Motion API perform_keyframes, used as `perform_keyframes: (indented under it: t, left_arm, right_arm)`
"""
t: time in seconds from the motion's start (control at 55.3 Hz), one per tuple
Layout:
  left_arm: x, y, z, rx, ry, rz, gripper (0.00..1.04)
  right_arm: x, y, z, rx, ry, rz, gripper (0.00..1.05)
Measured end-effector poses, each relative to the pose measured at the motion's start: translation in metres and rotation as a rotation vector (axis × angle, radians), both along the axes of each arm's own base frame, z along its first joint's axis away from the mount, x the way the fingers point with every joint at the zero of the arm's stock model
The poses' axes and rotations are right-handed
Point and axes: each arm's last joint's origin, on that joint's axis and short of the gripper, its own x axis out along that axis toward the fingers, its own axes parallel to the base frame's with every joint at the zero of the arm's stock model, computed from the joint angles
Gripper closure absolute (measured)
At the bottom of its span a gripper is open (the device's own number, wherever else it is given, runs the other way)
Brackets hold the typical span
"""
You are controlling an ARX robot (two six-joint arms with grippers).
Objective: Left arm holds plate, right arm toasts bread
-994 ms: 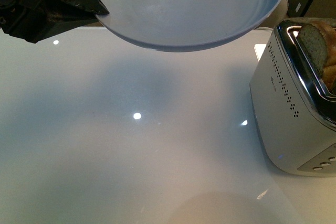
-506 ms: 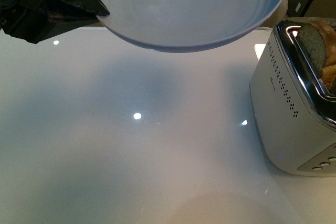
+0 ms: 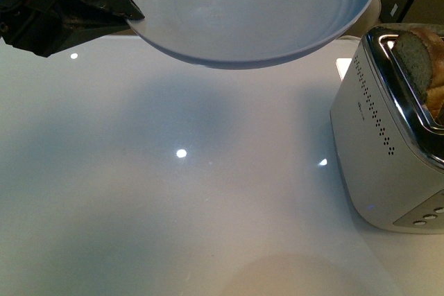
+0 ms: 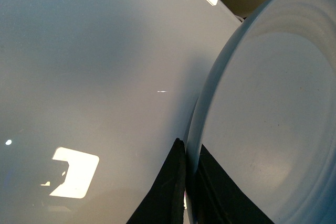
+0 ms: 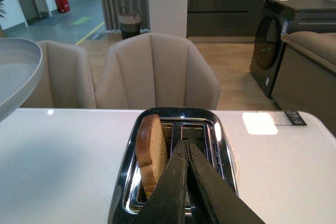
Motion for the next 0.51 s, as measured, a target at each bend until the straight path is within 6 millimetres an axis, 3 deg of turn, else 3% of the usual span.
perform_keyframes:
  t: [0.506]
  left_arm:
    - [0.0000,0.0000,0.0000,0.000,0.000,0.000,1.01]
  right_arm:
    - [-0.0092,0.0000,-0.0005,0.000,0.002,0.000,1.03]
